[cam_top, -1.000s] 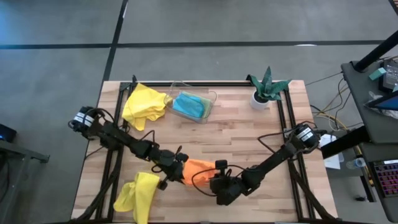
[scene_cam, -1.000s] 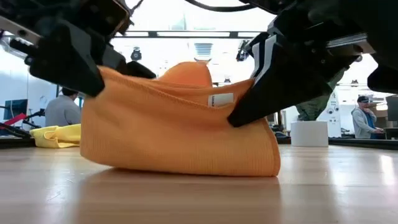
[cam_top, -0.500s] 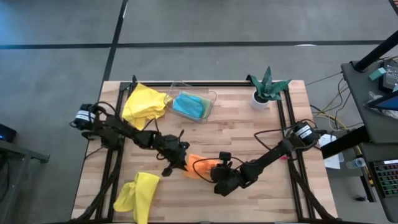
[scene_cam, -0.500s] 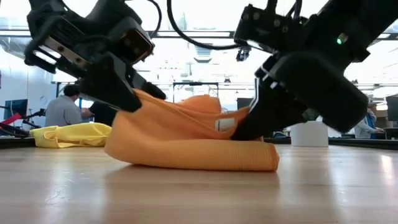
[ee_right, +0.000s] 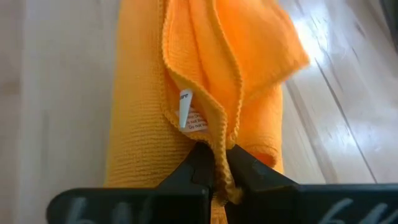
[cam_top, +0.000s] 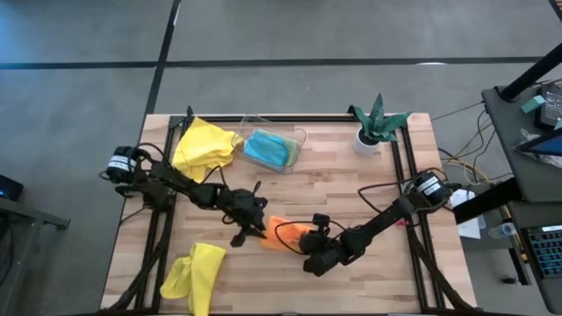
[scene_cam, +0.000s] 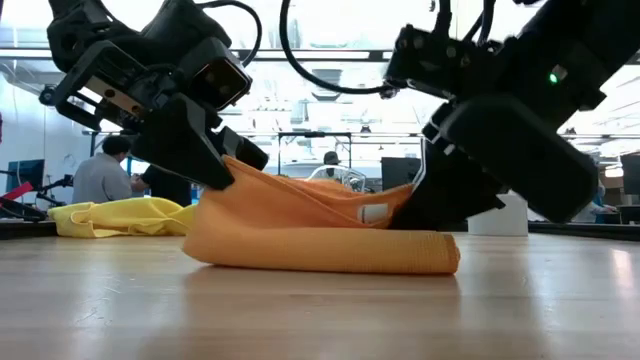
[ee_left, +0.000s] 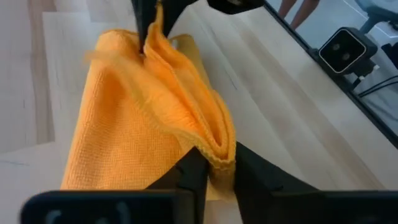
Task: Fold microfiber towels
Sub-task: Fold the orange towel
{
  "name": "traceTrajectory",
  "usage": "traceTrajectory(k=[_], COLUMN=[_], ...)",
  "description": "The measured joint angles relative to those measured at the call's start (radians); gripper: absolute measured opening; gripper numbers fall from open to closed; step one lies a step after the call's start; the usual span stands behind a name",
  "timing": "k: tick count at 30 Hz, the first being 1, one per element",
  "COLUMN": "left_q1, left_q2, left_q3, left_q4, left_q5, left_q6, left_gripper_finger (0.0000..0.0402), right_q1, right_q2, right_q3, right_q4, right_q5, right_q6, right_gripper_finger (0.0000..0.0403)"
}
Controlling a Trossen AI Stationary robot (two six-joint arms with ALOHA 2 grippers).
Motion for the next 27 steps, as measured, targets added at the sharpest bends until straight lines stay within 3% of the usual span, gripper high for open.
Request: traceTrajectory(k=[11, 19, 27], left_q1=[0.0, 0.0, -0.035], left_q2=[-0.047, -0.155, -0.228], left_q3=[0.005, 0.001, 0.005], left_q4=[-0.106, -0.188, -0.179], left_q5=[-0.15, -0.21, -0.207], left_q6=[0.016, 0.025, 0.016], left_gripper_finger=[0.0133, 0.0137, 0.0138], right_q1=[0.02, 0.03, 0.033], right_q2=[-0.017, -0.017, -0.017], right_q3=[0.042, 0.044, 0.044], right_q4=[-0.018, -0.125, -0.127], right_q5=[-0.003, 0.0, 0.002], right_q6=[0.046, 0.2, 0.236], right_gripper_finger=[0.0008, 0.0008, 0.0008])
